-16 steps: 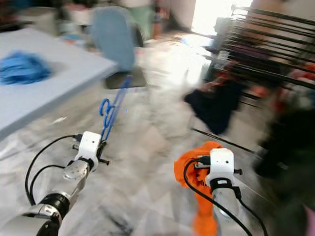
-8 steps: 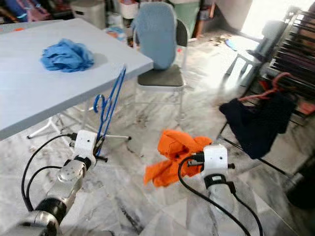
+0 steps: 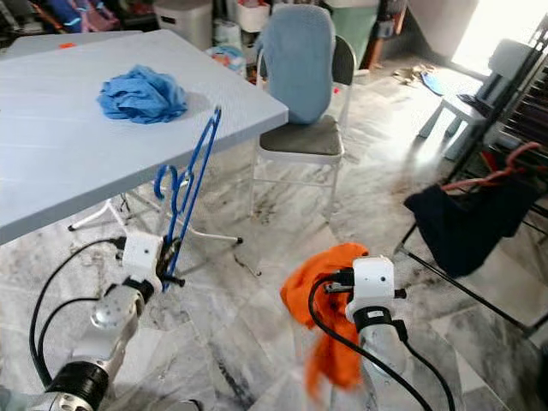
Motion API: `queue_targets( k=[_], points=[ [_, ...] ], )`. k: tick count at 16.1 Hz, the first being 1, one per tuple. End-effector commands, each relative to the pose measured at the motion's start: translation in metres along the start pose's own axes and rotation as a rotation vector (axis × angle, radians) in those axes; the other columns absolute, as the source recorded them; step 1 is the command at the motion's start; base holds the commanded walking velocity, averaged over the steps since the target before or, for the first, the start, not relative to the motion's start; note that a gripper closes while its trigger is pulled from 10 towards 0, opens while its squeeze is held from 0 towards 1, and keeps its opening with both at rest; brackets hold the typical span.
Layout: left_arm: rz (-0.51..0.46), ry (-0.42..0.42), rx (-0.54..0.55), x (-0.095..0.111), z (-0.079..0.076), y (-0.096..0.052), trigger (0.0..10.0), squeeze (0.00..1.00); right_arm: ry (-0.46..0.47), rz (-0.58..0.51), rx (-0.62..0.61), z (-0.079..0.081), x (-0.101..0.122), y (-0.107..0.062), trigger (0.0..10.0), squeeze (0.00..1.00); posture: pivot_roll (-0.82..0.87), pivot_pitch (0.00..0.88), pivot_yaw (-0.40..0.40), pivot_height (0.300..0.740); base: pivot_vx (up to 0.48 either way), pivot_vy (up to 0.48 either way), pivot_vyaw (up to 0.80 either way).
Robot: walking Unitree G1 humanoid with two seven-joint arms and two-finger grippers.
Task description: Hang hanger
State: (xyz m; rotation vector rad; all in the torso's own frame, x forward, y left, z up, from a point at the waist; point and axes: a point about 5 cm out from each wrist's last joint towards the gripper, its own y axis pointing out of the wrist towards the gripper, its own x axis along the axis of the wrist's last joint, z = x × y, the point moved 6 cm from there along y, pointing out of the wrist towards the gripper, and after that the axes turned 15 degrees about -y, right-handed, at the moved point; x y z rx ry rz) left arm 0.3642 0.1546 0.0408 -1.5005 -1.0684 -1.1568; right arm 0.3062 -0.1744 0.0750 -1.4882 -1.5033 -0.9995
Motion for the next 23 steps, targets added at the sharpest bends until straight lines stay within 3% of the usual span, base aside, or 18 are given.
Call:
queue_targets(
  k=[1, 7, 11, 13, 14, 15, 16, 18, 19, 21, 23],
  points=[
    [-0.006, 0.006, -0.016, 0.008, -0.001, 0.001, 10.0, 0.0, 0.021, -0.044, -0.034, -0.01, 0.015, 0.002, 10.0, 0.0, 0.16, 0.0, -0.077, 0.74, 0.0, 0.0, 0.0],
    [-0.018, 0.033, 0.004, 0.031, 0.009, 0.014, 10.0, 0.0, 0.043, -0.038, -0.064, -0.019, 0.016, 0.013, 10.0, 0.0, 0.19, 0.0, -0.081, 0.74, 0.0, 0.0, 0.0],
    [-0.039, 0.019, 0.041, 0.055, 0.007, 0.031, 10.0, 0.0, 0.017, -0.105, -0.066, -0.034, 0.042, 0.032, 10.0, 0.0, 0.16, 0.0, -0.091, 0.74, 0.0, 0.0, 0.0],
    [-0.035, -0.082, 0.033, 0.059, -0.005, 0.037, 10.0, 0.0, 0.071, -0.105, -0.128, -0.047, 0.045, 0.03, 10.0, 0.0, 0.16, 0.0, -0.096, 0.74, 0.0, 0.0, 0.0],
    [-0.006, -0.117, -0.008, 0.055, -0.018, 0.036, 10.0, 0.0, 0.095, -0.089, -0.15, -0.05, 0.044, 0.026, 10.0, 0.0, 0.16, 0.0, -0.099, 0.74, 0.0, 0.0, 0.0],
    [0.011, -0.143, -0.008, 0.049, -0.022, 0.034, 10.0, 0.0, 0.063, -0.062, -0.132, -0.047, 0.039, 0.023, 10.0, 0.0, 0.17, 0.0, -0.101, 0.74, 0.0, 0.0, 0.0],
    [0.081, -0.124, -0.033, 0.031, -0.028, 0.028, 10.0, 0.0, 0.0, 0.006, -0.101, -0.044, 0.024, 0.018, 10.0, 0.0, 0.17, 0.0, -0.104, 0.74, 0.0, 0.0, 0.0],
    [0.193, -0.104, -0.096, -0.005, -0.037, 0.008, 10.0, 0.0, -0.016, 0.084, -0.039, -0.041, 0.004, -0.003, 10.0, 0.0, 0.16, 0.0, -0.11, 0.74, 0.0, 0.0, 0.0],
    [0.212, -0.076, -0.104, -0.016, -0.036, -0.002, 10.0, 0.0, -0.02, 0.134, -0.043, -0.047, -0.009, -0.017, 10.0, 0.0, 0.15, 0.0, -0.117, 0.74, 0.0, 0.0, 0.0],
    [0.234, -0.069, -0.119, -0.022, -0.033, -0.011, 10.0, 0.0, -0.004, 0.189, -0.05, -0.051, -0.019, -0.029, 10.0, 0.0, 0.13, 0.0, -0.12, 0.74, 0.0, 0.0, 0.0],
    [0.206, -0.065, -0.122, -0.015, -0.034, -0.011, 10.0, 0.0, 0.008, 0.173, -0.053, -0.051, -0.014, -0.029, 10.0, 0.0, 0.14, 0.0, -0.112, 0.74, 0.0, 0.0, 0.0]
  ],
)
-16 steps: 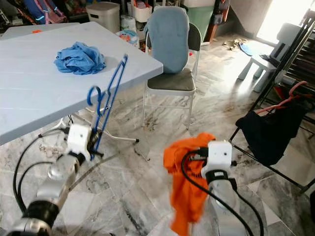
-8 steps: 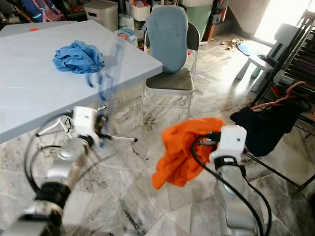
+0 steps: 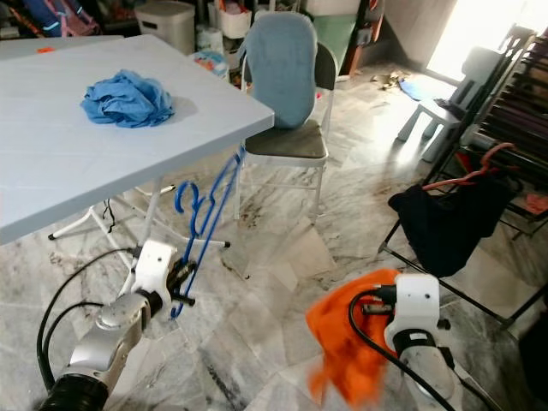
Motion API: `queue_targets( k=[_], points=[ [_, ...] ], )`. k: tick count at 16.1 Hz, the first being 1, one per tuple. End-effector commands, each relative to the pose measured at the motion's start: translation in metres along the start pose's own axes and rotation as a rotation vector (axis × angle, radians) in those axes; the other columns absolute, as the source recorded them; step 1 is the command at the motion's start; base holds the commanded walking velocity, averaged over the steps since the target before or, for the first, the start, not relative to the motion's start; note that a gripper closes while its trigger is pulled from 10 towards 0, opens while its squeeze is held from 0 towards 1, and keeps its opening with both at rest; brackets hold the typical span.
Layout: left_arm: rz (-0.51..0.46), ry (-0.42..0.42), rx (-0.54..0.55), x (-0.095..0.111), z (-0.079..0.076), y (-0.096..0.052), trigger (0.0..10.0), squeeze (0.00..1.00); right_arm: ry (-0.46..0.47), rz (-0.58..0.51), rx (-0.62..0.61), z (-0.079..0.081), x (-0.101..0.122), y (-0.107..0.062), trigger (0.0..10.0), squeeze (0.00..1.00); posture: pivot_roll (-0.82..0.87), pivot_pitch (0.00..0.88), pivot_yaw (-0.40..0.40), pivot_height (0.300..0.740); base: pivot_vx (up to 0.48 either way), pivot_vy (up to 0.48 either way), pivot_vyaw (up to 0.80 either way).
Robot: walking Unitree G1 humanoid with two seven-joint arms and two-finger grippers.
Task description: Hang hanger
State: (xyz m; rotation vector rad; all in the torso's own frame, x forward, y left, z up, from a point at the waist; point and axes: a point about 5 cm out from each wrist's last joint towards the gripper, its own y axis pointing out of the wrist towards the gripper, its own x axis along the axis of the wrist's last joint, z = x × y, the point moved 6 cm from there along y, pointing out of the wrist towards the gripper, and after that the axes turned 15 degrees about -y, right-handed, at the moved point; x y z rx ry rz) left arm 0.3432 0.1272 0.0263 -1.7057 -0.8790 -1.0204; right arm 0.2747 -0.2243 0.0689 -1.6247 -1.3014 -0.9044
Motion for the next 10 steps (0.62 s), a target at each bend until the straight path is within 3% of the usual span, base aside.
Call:
queue_targets(
  k=[1, 3, 6, 10],
  points=[
    [-0.075, 0.015, -0.018, 0.019, -0.009, -0.001, 10.0, 0.0, 0.004, -0.091, -0.031, -0.007, 0.023, 0.002, 10.0, 0.0, 0.15, 0.0, -0.114, 0.74, 0.0, 0.0, 0.0],
    [-0.143, 0.004, 0.015, 0.033, -0.004, -0.002, 10.0, 0.0, 0.024, -0.163, -0.025, -0.003, 0.041, 0.004, 10.0, 0.0, 0.15, 0.0, -0.11, 0.74, 0.0, 0.0, 0.0],
    [-0.246, 0.049, 0.063, 0.055, -0.002, -0.006, 10.0, 0.0, 0.049, -0.26, 0.017, 0.011, 0.07, 0.005, 10.0, 0.0, 0.14, 0.0, -0.105, 0.74, 0.0, 0.0, 0.72],
    [-0.266, 0.041, 0.102, 0.06, 0.006, -0.009, 10.0, 0.0, 0.031, -0.275, 0.046, 0.021, 0.072, 0.006, 10.0, 0.0, 0.14, 0.0, -0.092, 0.74, 0.0, 0.0, 0.69]
  ],
)
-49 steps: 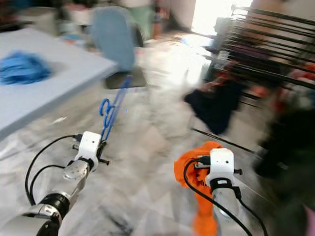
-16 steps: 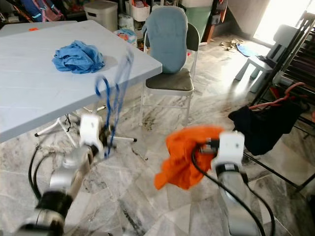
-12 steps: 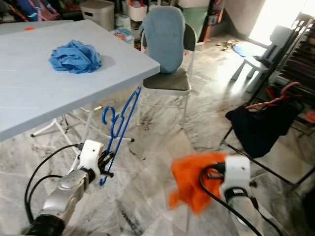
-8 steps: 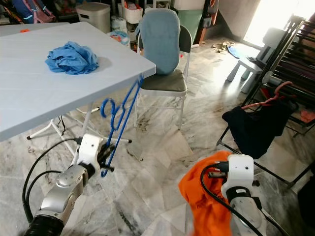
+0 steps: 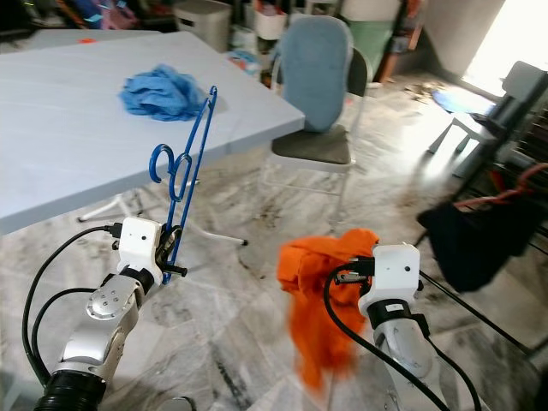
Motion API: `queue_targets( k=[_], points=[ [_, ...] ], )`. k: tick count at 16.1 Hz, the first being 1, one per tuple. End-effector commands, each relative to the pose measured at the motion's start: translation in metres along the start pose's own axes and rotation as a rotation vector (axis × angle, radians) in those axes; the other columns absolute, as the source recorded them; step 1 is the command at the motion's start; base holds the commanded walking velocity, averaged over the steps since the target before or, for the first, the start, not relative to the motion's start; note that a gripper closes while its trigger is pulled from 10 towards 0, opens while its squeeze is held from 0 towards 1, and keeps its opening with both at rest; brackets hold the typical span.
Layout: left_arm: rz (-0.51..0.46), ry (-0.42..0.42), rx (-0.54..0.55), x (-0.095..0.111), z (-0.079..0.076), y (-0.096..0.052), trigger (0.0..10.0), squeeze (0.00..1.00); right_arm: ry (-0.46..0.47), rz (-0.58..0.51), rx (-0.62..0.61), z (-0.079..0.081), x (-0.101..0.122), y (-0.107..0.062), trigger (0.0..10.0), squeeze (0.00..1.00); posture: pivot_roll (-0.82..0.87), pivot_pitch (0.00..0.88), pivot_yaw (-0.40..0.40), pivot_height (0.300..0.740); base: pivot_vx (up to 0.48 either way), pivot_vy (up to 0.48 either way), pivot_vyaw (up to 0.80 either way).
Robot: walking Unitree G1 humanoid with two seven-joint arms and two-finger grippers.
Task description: Hang hanger
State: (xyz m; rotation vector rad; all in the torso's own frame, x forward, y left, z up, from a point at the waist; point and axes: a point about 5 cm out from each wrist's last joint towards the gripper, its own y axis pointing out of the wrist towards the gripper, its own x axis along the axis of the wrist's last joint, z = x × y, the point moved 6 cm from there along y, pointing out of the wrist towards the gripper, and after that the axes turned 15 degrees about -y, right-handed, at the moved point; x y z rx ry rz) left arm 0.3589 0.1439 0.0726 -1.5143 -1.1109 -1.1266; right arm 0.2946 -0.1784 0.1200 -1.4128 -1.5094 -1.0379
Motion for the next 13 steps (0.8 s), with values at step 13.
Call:
queue_targets(
  k=[13],
  points=[
    [-0.028, -0.029, 0.019, 0.006, -0.005, 0.007, 10.0, 0.0, 0.001, -0.055, 0.004, 0.007, 0.007, 0.015, 10.0, 0.0, 0.16, 0.0, -0.096, 0.74, 0.24, 0.0, 0.68]
  ],
)
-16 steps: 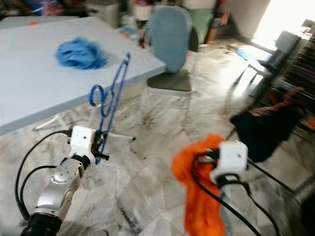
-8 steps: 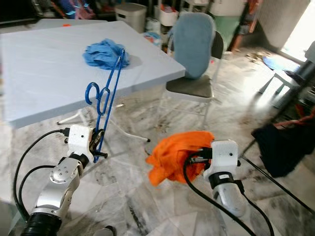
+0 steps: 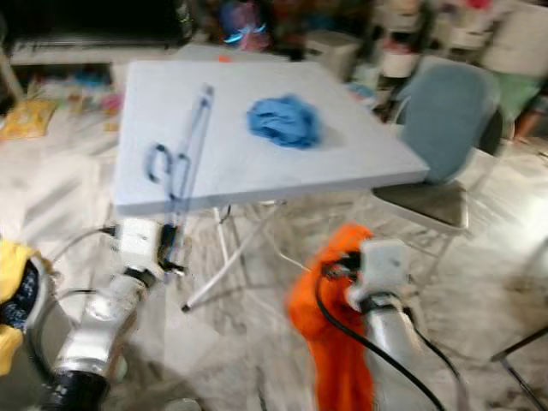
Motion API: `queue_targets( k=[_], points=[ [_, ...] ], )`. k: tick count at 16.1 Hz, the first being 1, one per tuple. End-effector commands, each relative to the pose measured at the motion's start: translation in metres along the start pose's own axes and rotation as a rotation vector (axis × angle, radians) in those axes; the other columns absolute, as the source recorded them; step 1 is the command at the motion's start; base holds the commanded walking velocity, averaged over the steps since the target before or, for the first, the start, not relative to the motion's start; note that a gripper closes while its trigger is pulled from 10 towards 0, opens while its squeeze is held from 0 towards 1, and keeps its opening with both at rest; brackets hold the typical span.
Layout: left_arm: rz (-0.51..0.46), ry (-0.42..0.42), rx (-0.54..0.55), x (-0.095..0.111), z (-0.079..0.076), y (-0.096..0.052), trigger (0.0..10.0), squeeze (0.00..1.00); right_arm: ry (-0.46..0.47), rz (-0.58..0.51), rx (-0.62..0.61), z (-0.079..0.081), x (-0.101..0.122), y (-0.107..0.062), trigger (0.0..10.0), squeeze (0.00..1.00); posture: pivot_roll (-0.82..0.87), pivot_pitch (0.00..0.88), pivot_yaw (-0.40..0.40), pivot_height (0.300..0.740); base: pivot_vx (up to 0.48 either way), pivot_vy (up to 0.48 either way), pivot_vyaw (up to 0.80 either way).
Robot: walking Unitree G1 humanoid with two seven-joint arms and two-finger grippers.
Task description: Hang hanger
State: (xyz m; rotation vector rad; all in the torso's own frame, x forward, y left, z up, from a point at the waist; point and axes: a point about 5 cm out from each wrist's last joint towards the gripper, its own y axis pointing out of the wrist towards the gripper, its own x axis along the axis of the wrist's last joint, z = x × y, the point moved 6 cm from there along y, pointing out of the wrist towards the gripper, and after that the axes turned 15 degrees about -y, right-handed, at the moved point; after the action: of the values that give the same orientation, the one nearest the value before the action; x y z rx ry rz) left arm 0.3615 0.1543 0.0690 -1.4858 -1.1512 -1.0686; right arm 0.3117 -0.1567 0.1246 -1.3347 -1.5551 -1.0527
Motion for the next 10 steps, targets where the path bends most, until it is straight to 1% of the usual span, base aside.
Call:
queue_targets(
  k=[1, 2, 5, 7, 10],
  points=[
    [-0.035, -0.01, -0.037, 0.011, -0.017, 0.009, 10.0, 0.0, -0.05, -0.023, -0.026, -0.011, 0.002, 0.001, 10.0, 0.0, 0.16, 0.0, -0.093, 0.74, 0.33, 0.0, 0.68],
    [-0.042, -0.014, -0.035, 0.014, -0.018, 0.013, 10.0, 0.0, -0.065, -0.047, -0.027, -0.012, 0.008, 0.007, 10.0, 0.0, 0.16, 0.0, -0.09, 0.74, 0.334, 0.0, 0.68],
    [-0.057, -0.011, -0.043, 0.021, -0.02, 0.02, 10.0, 0.0, -0.064, -0.09, -0.031, -0.017, 0.019, 0.021, 10.0, 0.0, 0.16, 0.0, -0.093, 0.74, 0.334, 0.0, 0.63],
    [-0.072, -0.014, -0.042, 0.026, -0.021, 0.022, 10.0, 0.0, -0.061, -0.101, -0.026, -0.015, 0.021, 0.023, 10.0, 0.0, 0.17, 0.0, -0.093, 0.74, 0.332, 0.0, 0.56],
    [-0.073, -0.019, -0.04, 0.025, -0.022, 0.022, 10.0, 0.0, -0.059, -0.102, -0.016, -0.009, 0.02, 0.023, 10.0, 0.0, 0.17, 0.0, -0.091, 0.74, 0.334, 0.0, 0.55]
  ],
)
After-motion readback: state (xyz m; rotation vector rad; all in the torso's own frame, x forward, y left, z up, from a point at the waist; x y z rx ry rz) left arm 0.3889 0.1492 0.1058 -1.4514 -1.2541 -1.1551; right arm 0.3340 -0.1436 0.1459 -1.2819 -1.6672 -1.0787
